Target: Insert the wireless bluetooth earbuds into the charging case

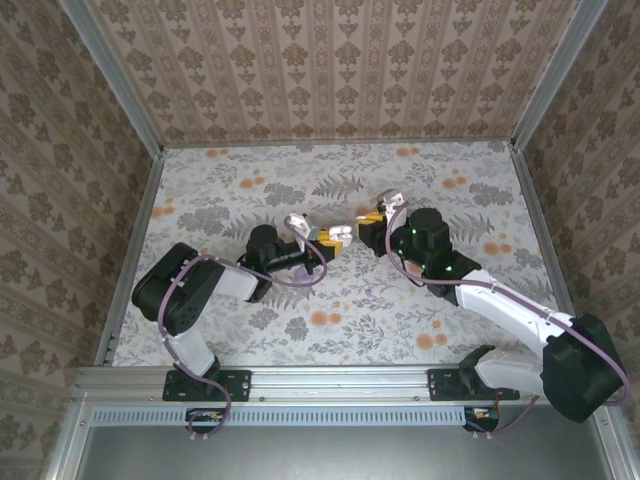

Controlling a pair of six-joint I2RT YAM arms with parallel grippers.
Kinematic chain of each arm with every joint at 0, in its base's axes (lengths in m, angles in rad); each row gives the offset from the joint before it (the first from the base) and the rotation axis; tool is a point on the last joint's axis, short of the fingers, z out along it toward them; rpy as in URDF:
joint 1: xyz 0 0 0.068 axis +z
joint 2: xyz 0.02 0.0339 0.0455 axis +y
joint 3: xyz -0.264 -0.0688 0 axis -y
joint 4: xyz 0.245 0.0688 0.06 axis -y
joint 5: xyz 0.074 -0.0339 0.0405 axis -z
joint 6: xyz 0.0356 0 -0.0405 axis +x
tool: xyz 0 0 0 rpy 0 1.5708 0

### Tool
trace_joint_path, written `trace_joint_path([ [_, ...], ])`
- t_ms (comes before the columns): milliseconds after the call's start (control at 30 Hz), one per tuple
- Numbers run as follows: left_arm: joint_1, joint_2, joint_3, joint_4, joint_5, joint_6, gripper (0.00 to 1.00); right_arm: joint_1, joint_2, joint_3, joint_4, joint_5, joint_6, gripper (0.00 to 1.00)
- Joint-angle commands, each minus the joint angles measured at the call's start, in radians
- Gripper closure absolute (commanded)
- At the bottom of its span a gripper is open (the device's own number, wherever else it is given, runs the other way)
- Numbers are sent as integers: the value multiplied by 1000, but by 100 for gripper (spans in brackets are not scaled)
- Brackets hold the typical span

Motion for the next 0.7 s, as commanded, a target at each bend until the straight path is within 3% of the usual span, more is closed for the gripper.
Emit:
trace_joint_path([
  [0,-1,-7,2,81,35,1,88,18,-25,-19,19,16,-65,76],
  [667,-19,-58,-3,61,42,29,88,71,27,25,-52,105,-235,77],
])
